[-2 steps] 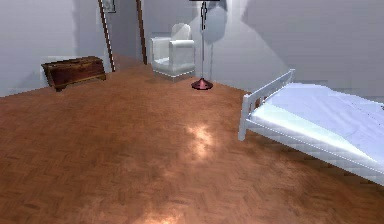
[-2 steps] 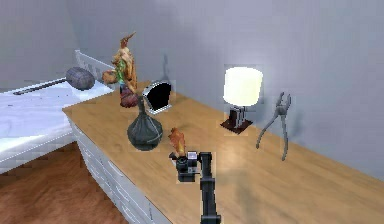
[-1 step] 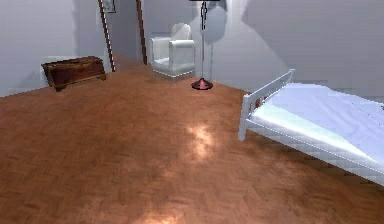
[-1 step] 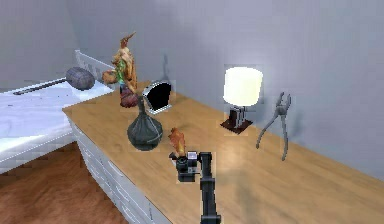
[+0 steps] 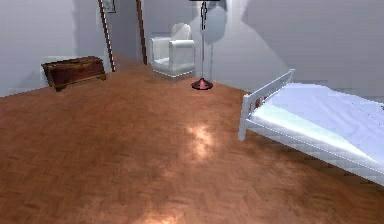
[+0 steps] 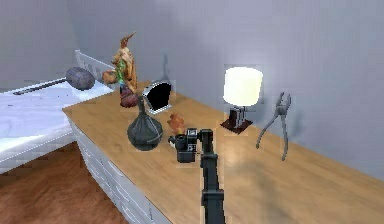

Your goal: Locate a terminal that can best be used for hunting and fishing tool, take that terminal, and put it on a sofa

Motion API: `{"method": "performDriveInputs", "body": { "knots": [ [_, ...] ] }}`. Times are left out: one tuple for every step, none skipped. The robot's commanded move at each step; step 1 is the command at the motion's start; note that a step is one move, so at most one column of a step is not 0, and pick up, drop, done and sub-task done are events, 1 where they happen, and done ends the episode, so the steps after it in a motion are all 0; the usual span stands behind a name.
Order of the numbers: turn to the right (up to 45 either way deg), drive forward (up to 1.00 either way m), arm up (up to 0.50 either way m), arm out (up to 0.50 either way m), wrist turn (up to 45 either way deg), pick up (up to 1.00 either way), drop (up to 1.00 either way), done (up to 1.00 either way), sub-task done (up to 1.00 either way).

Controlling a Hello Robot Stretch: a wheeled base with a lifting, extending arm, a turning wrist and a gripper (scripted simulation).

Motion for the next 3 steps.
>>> {"method": "performDriveInputs", "body": {
  "knots": [
    [0.0,0.0,0.26,0.0,0.0,0.0,0.0,0.0,0.0],
    [0.0,0.0,0.0,0.0,-45.0,0.0,0.0,0.0,0.0],
    [0.0,0.0,0.0,0.0,-45.0,0.0,0.0,0.0,0.0]
  ]
}}
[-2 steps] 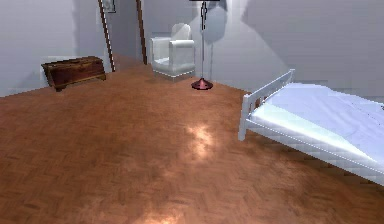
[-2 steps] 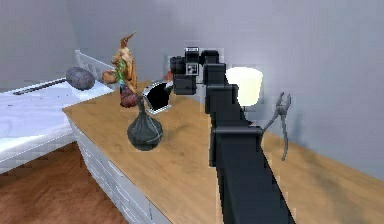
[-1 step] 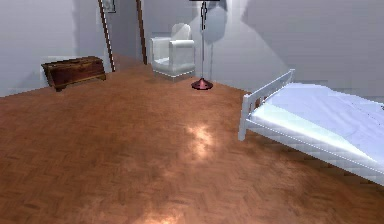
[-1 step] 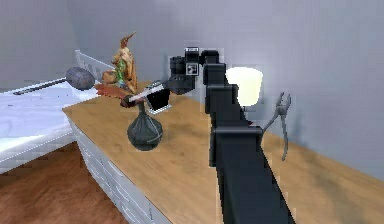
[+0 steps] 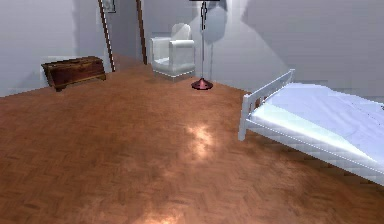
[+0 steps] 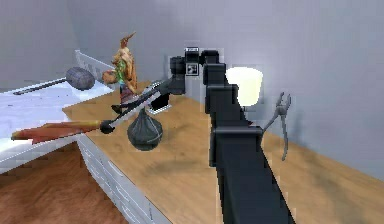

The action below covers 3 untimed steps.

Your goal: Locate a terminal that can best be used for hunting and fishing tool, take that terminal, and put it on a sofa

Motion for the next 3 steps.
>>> {"method": "performDriveInputs", "body": {
  "knots": [
    [0.0,0.0,0.0,0.0,-36.0,0.0,0.0,0.0,0.0],
    [0.0,0.0,0.0,-0.4,0.0,0.0,0.0,0.0,0.0],
    [-45.0,0.0,0.0,0.0,0.0,0.0,0.0,0.0,0.0]
  ]
}}
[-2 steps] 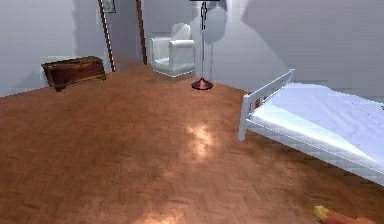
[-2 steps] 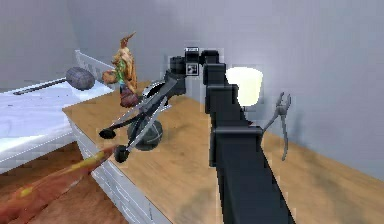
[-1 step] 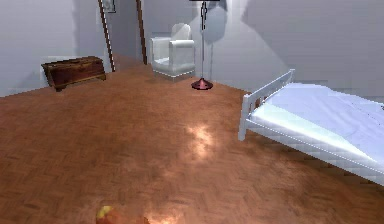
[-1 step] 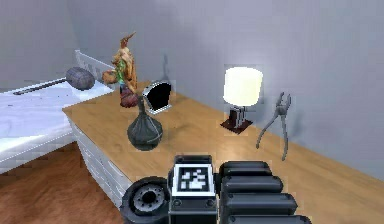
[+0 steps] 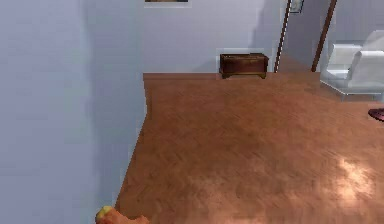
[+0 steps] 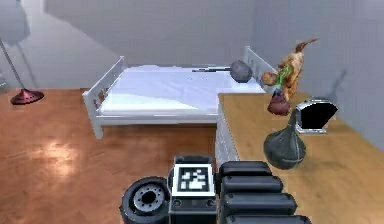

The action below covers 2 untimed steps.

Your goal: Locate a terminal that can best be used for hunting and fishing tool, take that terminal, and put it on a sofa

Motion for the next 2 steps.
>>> {"method": "performDriveInputs", "body": {
  "knots": [
    [0.0,0.15,0.0,0.0,0.0,0.0,0.0,0.0,0.0],
    [0.0,1.0,0.0,0.0,0.0,0.0,0.0,0.0,0.0]
  ]
}}
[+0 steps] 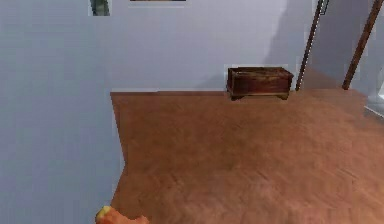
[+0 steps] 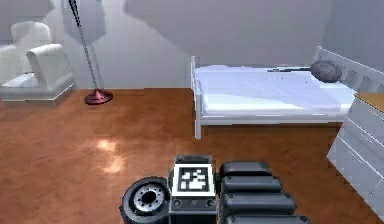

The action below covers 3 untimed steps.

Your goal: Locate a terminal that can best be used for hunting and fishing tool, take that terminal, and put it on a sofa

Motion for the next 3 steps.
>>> {"method": "performDriveInputs", "body": {
  "knots": [
    [-3.0,0.0,0.0,0.0,0.0,0.0,0.0,0.0,0.0],
    [0.0,1.0,0.0,0.0,0.0,0.0,0.0,0.0,0.0],
    [0.0,0.85,0.0,0.0,0.0,0.0,0.0,0.0,0.0]
  ]
}}
